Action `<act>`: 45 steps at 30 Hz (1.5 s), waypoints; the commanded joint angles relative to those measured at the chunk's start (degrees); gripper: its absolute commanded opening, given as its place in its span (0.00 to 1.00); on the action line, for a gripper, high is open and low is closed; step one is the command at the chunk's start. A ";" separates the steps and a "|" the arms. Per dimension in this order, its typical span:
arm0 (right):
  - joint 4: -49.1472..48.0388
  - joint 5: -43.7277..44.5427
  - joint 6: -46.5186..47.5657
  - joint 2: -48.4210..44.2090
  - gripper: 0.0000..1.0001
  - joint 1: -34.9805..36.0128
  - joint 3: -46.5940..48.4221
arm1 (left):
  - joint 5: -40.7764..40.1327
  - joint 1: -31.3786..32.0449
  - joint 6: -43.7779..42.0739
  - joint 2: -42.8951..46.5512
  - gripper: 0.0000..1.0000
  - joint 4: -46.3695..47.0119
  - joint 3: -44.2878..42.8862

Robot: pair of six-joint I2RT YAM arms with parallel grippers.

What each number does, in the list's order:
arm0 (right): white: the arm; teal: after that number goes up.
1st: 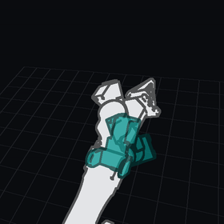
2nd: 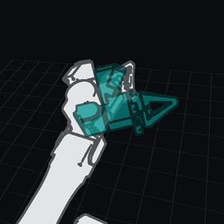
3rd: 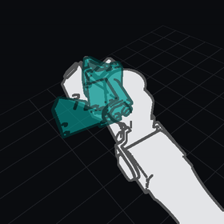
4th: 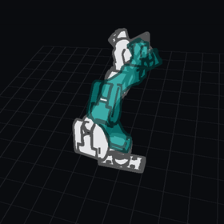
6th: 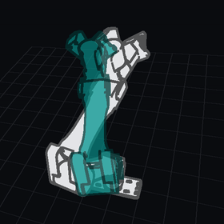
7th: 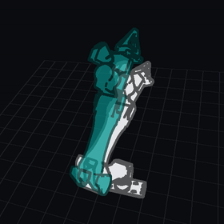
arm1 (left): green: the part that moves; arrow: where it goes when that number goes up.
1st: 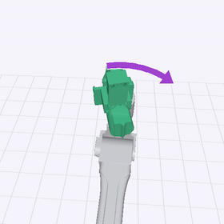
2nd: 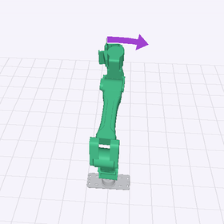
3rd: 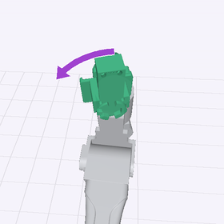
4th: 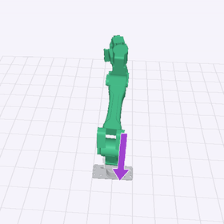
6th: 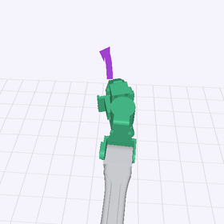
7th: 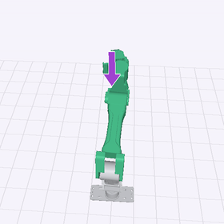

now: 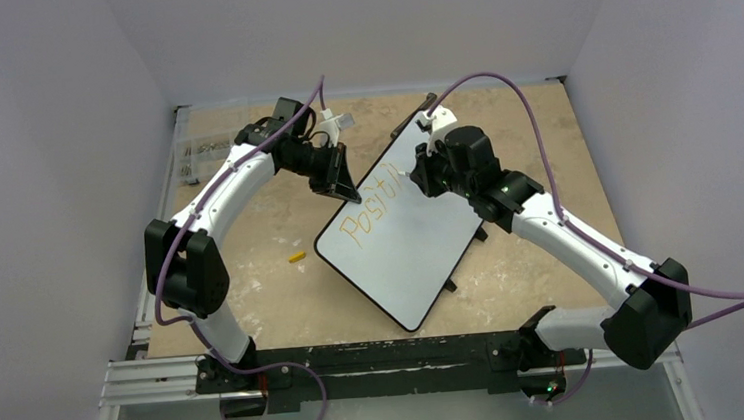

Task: Write a sentence on the whiteboard

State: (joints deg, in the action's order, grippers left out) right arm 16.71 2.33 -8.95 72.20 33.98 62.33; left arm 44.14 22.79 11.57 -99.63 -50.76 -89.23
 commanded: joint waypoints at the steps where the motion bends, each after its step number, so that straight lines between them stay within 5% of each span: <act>1: 1.35 0.49 -0.39 -0.86 0.00 -0.16 -0.09 | -1.03 1.19 -1.47 2.59 0.00 -0.64 0.02; 45: 1.62 2.77 1.77 5.40 0.00 -0.14 10.73 | -0.07 1.30 -1.20 3.38 0.00 -0.38 0.15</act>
State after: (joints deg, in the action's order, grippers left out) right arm 19.68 4.10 -8.43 77.17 33.98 70.06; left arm 44.14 22.98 11.94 -99.18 -50.92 -89.23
